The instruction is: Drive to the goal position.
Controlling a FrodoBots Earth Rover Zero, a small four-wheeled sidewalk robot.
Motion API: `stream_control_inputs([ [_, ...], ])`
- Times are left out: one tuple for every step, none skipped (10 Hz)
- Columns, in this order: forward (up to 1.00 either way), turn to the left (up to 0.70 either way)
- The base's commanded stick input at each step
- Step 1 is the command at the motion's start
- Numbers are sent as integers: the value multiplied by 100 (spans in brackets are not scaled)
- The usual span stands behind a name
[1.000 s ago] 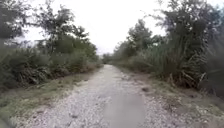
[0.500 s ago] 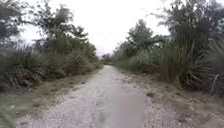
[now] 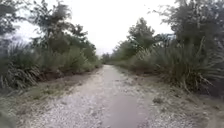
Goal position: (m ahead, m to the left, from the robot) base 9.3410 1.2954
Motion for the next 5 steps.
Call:
stream_control_inputs([
  [50, 0],
  [50, 0],
  [50, 0],
  [50, 0],
  [50, 0],
])
